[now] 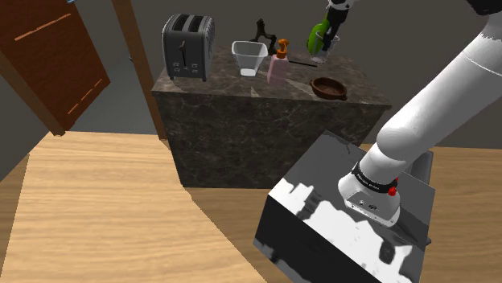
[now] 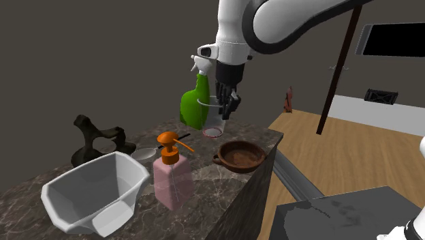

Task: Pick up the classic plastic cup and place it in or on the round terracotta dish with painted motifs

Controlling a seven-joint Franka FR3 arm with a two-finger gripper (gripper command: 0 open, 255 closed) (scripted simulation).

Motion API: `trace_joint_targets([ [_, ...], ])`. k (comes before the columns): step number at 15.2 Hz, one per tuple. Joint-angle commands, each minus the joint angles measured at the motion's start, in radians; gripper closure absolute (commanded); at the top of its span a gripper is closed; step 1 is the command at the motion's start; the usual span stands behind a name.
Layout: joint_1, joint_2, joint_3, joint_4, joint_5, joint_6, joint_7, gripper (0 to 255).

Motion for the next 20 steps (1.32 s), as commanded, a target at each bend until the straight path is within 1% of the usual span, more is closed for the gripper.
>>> trace_joint_targets([
  [1,-0.010,-0.086,-0.001,-0.070,-0.036,-0.011,0.005,255],
  [6,-0.053,-0.283,0.002,-0.213,-0.107,-0.055,0.000,255],
  [7,-0.056,-0.293,0.003,-0.219,-0.110,-0.058,-0.001,255],
  [20,-0.063,-0.239,-0.025,-0.351,-0.127,0.127,0.018,255],
])
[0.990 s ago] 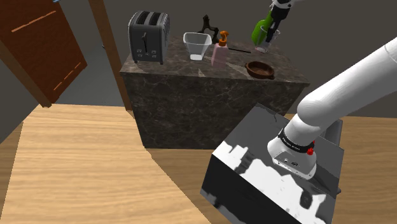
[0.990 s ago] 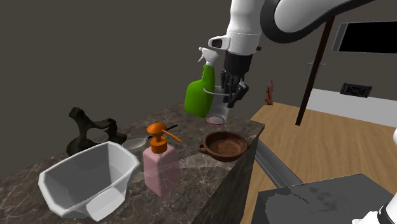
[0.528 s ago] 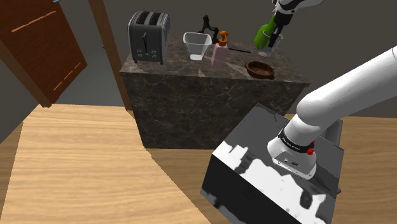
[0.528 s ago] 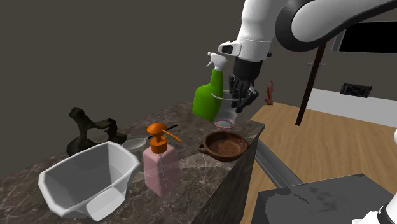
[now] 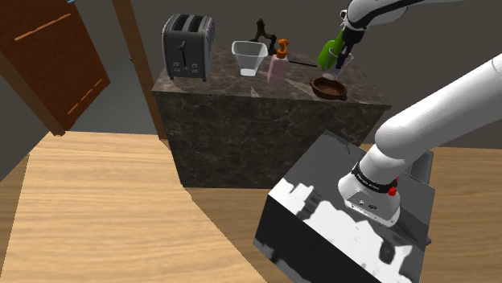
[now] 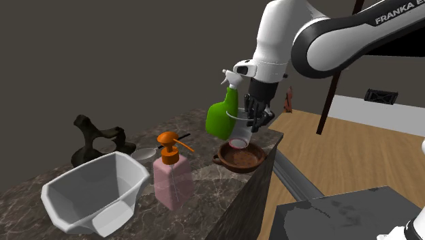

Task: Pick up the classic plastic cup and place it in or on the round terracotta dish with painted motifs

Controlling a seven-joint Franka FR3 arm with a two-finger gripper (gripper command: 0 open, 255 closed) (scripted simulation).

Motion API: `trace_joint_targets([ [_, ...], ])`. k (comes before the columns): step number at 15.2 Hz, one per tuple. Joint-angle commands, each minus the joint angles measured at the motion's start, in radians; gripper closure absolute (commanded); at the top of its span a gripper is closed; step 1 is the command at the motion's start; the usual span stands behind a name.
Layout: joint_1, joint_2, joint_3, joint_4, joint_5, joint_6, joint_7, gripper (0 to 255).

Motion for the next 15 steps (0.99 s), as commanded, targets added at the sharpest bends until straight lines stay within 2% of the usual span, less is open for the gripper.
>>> trace_joint_targets([
  [1,0.000,0.011,-0.004,-0.016,-0.002,0.028,0.003,255],
  [6,-0.001,0.050,-0.017,-0.061,-0.006,0.112,0.009,255],
  [14,-0.001,0.050,-0.017,-0.061,-0.006,0.112,0.009,255],
  [15,-0.001,0.050,-0.017,-0.061,-0.006,0.112,0.009,0],
])
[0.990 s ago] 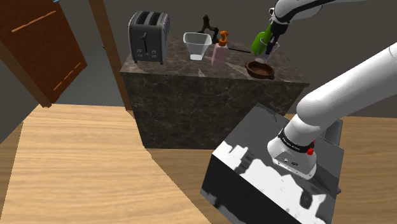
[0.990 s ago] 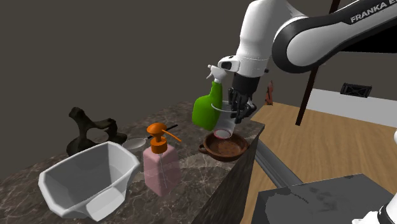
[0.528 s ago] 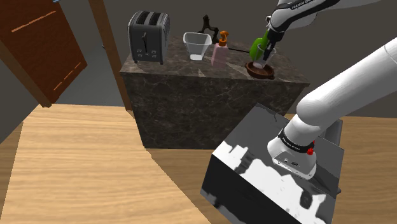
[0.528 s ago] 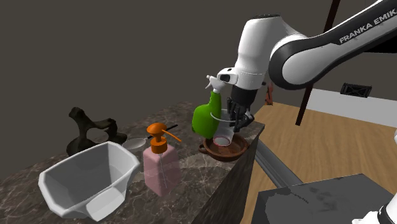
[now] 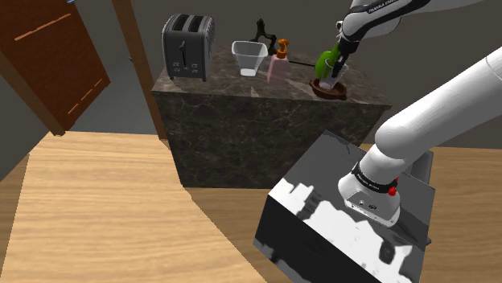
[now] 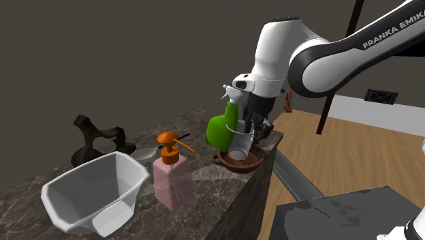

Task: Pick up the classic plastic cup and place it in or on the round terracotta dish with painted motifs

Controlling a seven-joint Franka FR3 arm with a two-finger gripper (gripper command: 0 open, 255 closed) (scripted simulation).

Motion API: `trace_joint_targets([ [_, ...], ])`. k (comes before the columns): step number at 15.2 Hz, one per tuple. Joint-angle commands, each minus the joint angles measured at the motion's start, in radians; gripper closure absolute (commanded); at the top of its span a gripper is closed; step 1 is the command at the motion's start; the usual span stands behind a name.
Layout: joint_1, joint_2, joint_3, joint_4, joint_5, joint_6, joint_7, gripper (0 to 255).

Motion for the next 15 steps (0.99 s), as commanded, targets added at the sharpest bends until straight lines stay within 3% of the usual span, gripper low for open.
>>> trace_joint_targets([
  [1,0.000,0.000,0.000,0.000,0.000,0.000,0.000,0],
  [5,0.000,0.000,0.000,0.000,0.000,0.000,0.000,0],
  [9,0.002,-0.085,0.034,0.058,0.001,-0.143,0.007,0],
  [15,0.002,-0.085,0.035,0.058,0.001,-0.143,0.007,0],
])
